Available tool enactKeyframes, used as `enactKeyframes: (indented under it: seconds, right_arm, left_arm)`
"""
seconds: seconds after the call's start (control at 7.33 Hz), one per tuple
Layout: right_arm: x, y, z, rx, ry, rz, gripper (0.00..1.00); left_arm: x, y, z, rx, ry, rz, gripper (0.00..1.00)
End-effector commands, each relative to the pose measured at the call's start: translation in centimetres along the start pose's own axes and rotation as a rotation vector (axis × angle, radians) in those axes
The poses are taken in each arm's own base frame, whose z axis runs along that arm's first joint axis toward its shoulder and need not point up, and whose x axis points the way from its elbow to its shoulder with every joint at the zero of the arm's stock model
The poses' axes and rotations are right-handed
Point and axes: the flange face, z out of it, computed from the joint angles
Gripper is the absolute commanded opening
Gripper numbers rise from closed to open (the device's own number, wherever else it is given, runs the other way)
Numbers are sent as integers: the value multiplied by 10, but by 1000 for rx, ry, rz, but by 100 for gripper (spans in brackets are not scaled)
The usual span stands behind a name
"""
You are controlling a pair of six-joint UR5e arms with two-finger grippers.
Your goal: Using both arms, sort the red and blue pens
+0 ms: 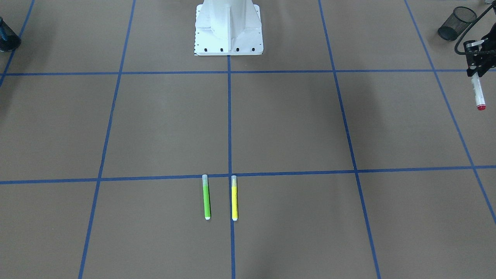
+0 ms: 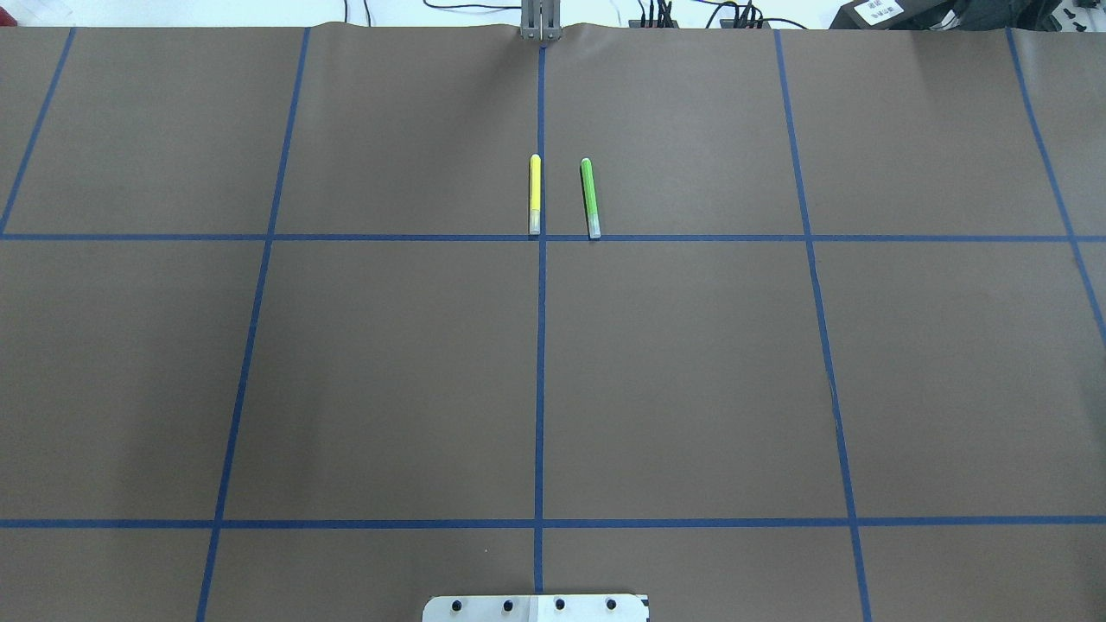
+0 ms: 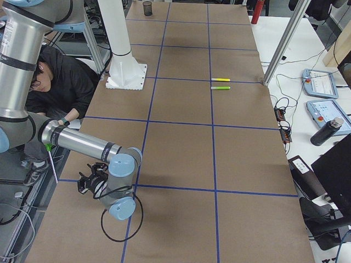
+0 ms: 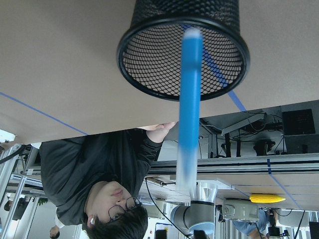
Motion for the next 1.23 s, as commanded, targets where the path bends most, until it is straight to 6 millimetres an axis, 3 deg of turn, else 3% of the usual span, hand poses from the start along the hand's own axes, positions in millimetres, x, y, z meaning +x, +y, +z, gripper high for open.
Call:
enactKeyframes:
  seconds: [0.0,0.14,0.27,0.55,0.68,0.82,0.95,1.09]
  right_arm:
    - [-6,-1,-5,13,10,-14,99]
    - [-18,0,-13,25,27,-34,99]
    - [-42,-6,-35,56,69,-61,99]
    - [-100,-16,-91,145,180,-52,99]
    - [-129,-8,-133,222,259,-9,99]
    - [-152,-1,-163,313,285,3,99]
    - [-163,8,-187,443,318,-36,99]
    - [-180,4,-208,599,359,-6,99]
  left_arm:
    - [2,0,-1,3,1,-14,0]
    - [0,1,-1,0,0,-17,0]
    - [-3,5,2,-6,-1,-22,0]
    - [-7,9,5,-40,-7,-47,0]
    - [-16,15,2,-66,-14,-77,0]
    - [-28,21,3,-92,-20,-110,0]
    - [-57,48,25,-149,-24,-113,0]
    - [-76,64,36,-182,-28,-129,0]
